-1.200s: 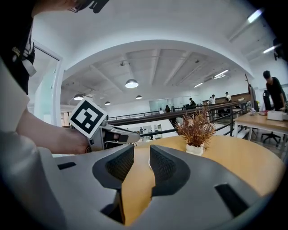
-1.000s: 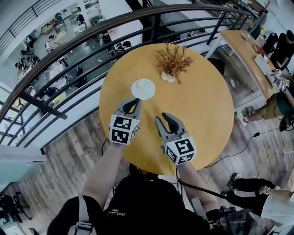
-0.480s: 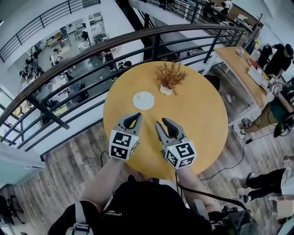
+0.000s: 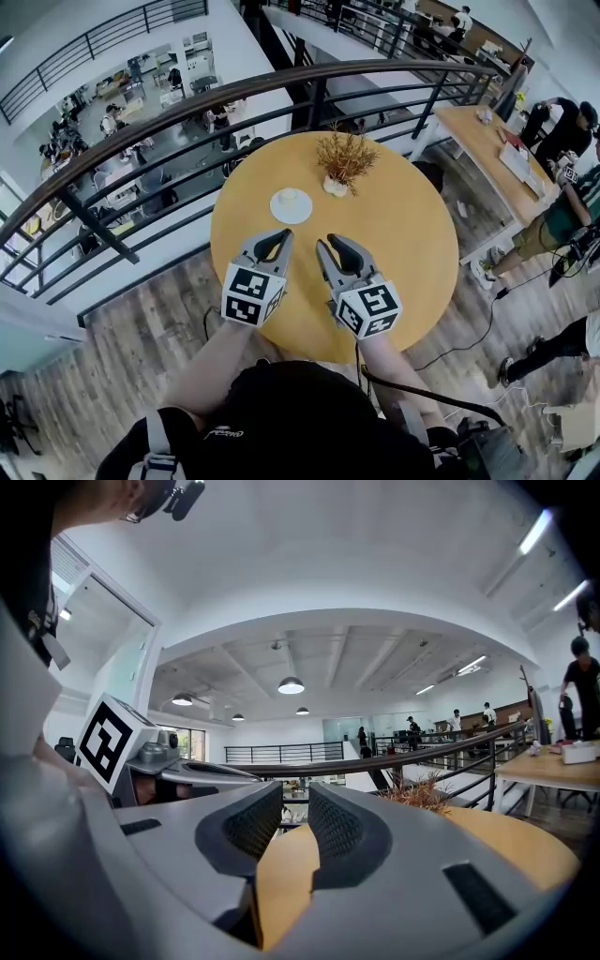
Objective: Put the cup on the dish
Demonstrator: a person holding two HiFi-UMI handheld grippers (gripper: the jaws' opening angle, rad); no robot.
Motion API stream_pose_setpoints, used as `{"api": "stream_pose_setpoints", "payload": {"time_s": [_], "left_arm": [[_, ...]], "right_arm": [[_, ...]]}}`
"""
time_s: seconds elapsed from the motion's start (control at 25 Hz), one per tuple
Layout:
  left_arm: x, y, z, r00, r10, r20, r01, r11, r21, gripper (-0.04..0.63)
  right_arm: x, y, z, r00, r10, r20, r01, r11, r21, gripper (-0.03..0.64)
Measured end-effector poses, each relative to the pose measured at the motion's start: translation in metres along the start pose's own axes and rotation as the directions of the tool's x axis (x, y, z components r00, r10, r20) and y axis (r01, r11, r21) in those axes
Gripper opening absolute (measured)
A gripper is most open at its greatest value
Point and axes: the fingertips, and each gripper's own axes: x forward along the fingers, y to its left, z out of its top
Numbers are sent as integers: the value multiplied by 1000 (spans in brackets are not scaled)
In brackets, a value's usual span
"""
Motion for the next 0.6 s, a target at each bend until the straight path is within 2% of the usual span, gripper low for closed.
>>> {"api": "stream_pose_setpoints", "payload": {"time_s": [0.6], "left_arm": [[2, -16, 3, 1000, -22, 2, 22, 1000, -4, 6]], "right_arm": [[-7, -6, 1, 1000, -10, -5, 10, 1000, -8, 69]]}}
